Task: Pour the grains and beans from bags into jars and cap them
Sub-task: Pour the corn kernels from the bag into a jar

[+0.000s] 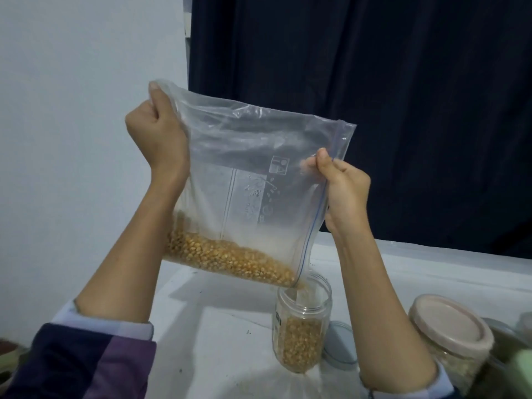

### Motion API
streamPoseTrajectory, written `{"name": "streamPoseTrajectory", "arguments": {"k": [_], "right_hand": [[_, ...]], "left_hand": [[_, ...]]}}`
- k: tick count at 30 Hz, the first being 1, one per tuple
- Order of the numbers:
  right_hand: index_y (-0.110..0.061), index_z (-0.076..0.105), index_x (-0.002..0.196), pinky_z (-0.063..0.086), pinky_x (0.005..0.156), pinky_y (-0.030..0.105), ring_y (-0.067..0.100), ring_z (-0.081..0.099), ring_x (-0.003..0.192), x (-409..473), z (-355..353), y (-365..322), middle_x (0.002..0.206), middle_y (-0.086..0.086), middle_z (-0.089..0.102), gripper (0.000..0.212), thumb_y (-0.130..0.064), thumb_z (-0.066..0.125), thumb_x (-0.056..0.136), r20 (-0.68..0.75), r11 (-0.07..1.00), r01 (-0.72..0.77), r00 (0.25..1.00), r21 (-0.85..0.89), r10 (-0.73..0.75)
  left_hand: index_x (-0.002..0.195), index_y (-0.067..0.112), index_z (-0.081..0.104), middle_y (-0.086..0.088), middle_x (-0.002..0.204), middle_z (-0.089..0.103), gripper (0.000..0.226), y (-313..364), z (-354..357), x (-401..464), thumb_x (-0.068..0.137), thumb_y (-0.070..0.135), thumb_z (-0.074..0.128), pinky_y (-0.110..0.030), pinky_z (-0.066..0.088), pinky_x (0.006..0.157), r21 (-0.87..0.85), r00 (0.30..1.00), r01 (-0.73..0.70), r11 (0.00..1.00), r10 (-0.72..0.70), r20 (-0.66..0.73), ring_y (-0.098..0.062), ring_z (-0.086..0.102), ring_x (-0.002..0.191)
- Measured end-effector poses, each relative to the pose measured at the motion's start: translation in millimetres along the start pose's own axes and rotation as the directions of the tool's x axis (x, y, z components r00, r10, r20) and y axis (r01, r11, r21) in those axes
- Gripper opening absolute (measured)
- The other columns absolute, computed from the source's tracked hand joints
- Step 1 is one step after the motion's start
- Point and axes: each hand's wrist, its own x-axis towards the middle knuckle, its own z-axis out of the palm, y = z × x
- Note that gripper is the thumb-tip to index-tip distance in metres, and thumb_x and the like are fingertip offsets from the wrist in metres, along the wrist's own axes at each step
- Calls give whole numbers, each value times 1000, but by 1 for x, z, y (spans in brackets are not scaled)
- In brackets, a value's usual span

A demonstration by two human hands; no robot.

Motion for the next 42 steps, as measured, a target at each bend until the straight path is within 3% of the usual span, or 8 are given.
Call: {"name": "streamPoseTrajectory", "arguments": {"k": [9, 14, 17, 23, 26, 30, 35, 42], "right_hand": [[-10, 72, 72, 49, 77, 10, 6, 69, 80, -5, 6, 8, 75, 0, 73, 24, -18, 62, 93, -97, 997, 56, 993, -46, -61], [-12, 70, 67, 49, 94, 30, 13, 70, 71, -4, 5, 10, 60, -1, 70, 27, -17, 62, 92, -106, 1000, 30, 994, 4, -29], [-8, 69, 70, 50, 90, 25, 7, 68, 62, -7, 3, 11, 57, -3, 68, 26, -17, 62, 93, -171, 999, 49, 984, 8, -47], [-9, 68, 68, 51, 96, 34, 10, 69, 69, -7, 1, 12, 57, -6, 67, 27, -17, 62, 93, -196, 998, 57, 979, -4, -56], [-8, 68, 68, 53, 89, 29, 8, 67, 60, -7, 1, 13, 58, -5, 67, 26, -16, 62, 92, -175, 999, 45, 984, 0, -44], [-9, 68, 68, 50, 86, 20, 8, 68, 66, -8, 0, 16, 60, -4, 68, 27, -18, 63, 92, -179, 998, 49, 982, -29, -53], [-13, 70, 67, 49, 98, 33, 10, 70, 80, -7, -3, 12, 58, -7, 69, 25, -19, 65, 91, -186, 997, 47, 981, -54, -56], [-10, 70, 71, 47, 101, 34, 13, 70, 77, -9, -2, 10, 56, -4, 68, 25, -20, 62, 93, -167, 998, 36, 985, -49, -44]], "left_hand": [[50, 23, 17, 13, 33, 23, 53, -2, 6, -9, 99, 22, 39, -17, 15, 45, 31, 991, -127, 991, 126, 33, -4, 19, 38], [51, 24, 16, 10, 35, 24, 52, -5, 5, -11, 98, 24, 39, -17, 14, 46, 52, 982, -187, 981, 185, 38, -6, 19, 39], [52, 26, 15, 12, 36, 25, 50, -7, 5, -15, 97, 27, 39, -18, 13, 46, 40, 964, -264, 964, 263, 45, -6, 19, 39], [54, 29, 14, 10, 38, 26, 48, -9, 6, -21, 96, 27, 37, -15, 14, 44, 58, 925, -376, 925, 371, 84, -5, 22, 37], [55, 29, 13, 14, 45, 15, 48, -12, 4, -21, 97, 25, 37, -17, 13, 45, 103, 913, -404, 909, 395, 100, -6, 21, 38], [57, 30, 13, 15, 48, 14, 48, -17, 2, -22, 98, 24, 37, -18, 12, 45, 106, 889, -454, 885, 442, 121, -6, 22, 38], [55, 24, 16, 17, 49, 14, 49, -21, -1, -21, 98, 19, 38, -17, 13, 44, 120, 857, -513, 850, 498, 133, -5, 23, 37], [56, 27, 15, 20, 50, 13, 50, -20, -2, -20, 98, 14, 39, -13, 16, 42, 120, 815, -578, 807, 567, 119, -3, 26, 37]]}}
